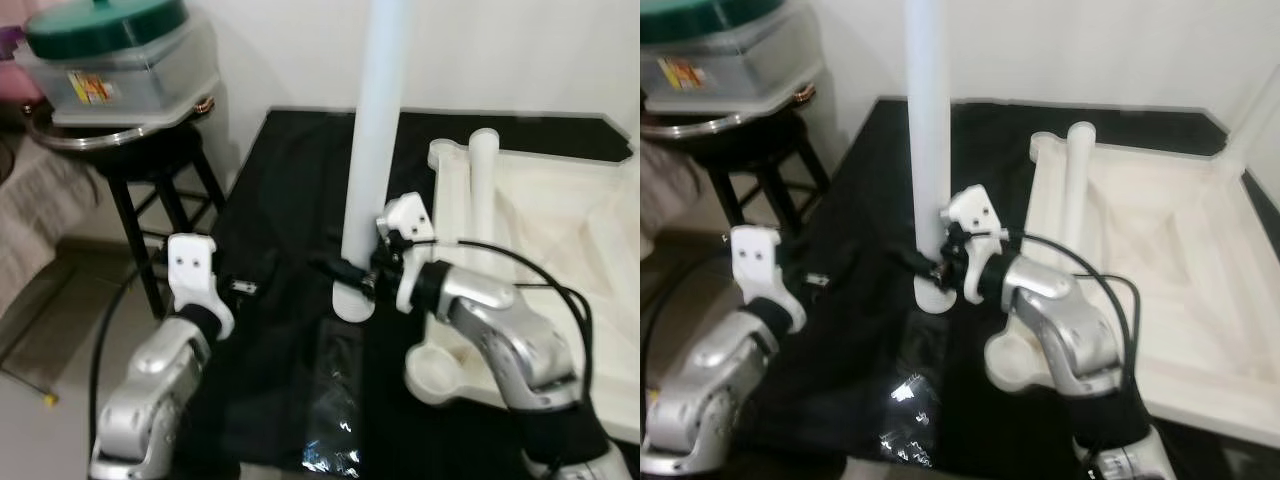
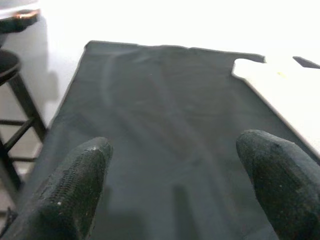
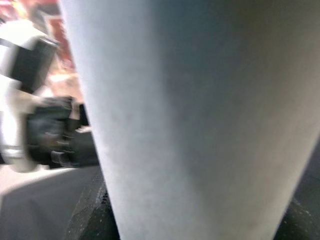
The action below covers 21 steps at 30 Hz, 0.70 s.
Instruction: Building children table
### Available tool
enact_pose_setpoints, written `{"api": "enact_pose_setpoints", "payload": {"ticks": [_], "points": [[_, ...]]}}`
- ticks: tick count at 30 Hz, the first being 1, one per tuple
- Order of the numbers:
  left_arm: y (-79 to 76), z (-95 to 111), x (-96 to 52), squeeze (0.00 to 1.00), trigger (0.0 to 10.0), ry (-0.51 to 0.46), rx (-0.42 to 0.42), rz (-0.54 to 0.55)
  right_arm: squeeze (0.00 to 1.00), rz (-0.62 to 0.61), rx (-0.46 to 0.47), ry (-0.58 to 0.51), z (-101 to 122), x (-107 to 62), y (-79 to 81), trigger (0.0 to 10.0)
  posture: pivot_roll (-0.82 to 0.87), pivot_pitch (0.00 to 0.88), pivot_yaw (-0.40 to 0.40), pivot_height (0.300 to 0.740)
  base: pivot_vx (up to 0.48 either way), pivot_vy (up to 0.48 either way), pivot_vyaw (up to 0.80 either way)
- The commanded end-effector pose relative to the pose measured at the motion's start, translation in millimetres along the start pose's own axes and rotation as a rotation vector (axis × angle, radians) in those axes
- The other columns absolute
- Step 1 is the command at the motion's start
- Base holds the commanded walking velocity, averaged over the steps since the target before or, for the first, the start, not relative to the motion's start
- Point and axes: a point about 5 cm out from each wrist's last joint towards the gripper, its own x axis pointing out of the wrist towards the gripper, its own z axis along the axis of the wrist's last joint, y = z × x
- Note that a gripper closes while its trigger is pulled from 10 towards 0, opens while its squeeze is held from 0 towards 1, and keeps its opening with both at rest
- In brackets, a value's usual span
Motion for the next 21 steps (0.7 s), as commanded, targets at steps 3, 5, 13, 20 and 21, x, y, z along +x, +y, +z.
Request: {"api": "enact_pose_setpoints", "payload": {"ticks": [3, 5, 13, 20, 21], "points": [[-1.1, -5.0, -1.8, 0.0, 10.0, 0.02, 0.023, -0.004, 0.0, 0.014, 0.011, -0.008, 2.6, -2.8, 1.0, 10.0, -0.04, 0.135, 0.022, 0.74, 0.0, 0.0, -0.8], [-1.4, -5.7, -2.0, 0.0, 10.0, 0.022, 0.022, -0.005, 0.0, 0.015, 0.011, -0.009, 3.3, -3.1, 0.8, 10.0, -0.04, 0.138, 0.022, 0.74, 0.0, 0.0, -0.8], [-3.7, -6.5, -4.3, 0.0, 10.0, 0.002, 0.018, -0.03, 0.0, 0.048, -0.002, -0.02, 8.8, -9.3, 0.0, 10.0, -0.04, 0.153, 0.027, 0.74, 0.0, 0.0, -0.8], [-1.8, -6.9, -5.1, 0.0, 10.0, -0.008, 0.031, -0.031, 0.0, 0.094, -0.017, -0.035, 11.6, -11.3, 5.1, 10.0, -0.04, 0.157, 0.027, 0.74, 0.0, 0.0, -0.8], [-1.7, -6.9, -5.2, 0.0, 10.0, -0.01, 0.031, -0.031, 0.0, 0.101, -0.019, -0.038, 12.0, -11.5, 6.1, 10.0, -0.04, 0.157, 0.027, 0.74, 0.0, 0.0, -0.8]]}}
